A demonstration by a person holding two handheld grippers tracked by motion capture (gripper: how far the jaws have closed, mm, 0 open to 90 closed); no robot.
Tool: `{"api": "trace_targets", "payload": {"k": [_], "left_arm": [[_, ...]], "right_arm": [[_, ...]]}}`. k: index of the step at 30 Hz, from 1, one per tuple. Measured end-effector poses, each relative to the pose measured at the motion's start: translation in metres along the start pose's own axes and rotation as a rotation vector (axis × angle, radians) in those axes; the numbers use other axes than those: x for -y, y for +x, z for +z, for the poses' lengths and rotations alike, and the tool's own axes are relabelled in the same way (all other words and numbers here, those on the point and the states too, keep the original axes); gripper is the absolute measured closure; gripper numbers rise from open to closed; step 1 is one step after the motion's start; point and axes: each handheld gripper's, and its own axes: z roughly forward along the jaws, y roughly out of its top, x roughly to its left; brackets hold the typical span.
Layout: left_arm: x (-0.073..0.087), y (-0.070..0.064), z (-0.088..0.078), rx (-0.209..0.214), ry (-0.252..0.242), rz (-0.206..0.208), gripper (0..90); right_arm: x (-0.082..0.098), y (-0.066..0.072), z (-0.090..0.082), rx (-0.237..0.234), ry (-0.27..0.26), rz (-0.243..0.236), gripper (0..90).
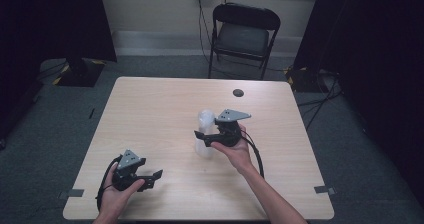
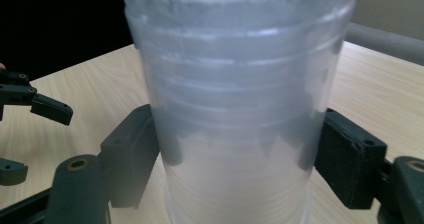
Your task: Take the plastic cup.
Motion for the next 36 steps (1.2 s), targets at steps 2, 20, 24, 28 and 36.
{"api": "trace_targets", "payload": {"k": [2, 20, 24, 28, 36], "left_arm": [[0.0, 0.0, 0.0, -0.002, 0.002, 0.006, 20.5], [0.0, 0.001, 0.0, -0.001, 0.001, -0.008, 20.5], [0.0, 0.001, -0.001, -0.002, 0.002, -0.003, 20.6], [0.0, 0.001, -0.001, -0.002, 0.0, -0.009, 20.6], [0.001, 0.002, 0.0, -0.004, 0.003, -0.006, 20.6]], "right_arm": [[0.002, -0.001, 0.001, 0.007, 0.01, -0.006, 25.0], [0.006, -0.002, 0.011, 0.021, 0.018, -0.021, 26.7], [0.005, 0.0, 0.011, 0.023, 0.012, -0.035, 27.9], [0.005, -0.001, 0.011, 0.027, 0.008, -0.03, 28.4], [0.003, 0.0, 0.011, 0.023, -0.004, -0.028, 28.5]]}}
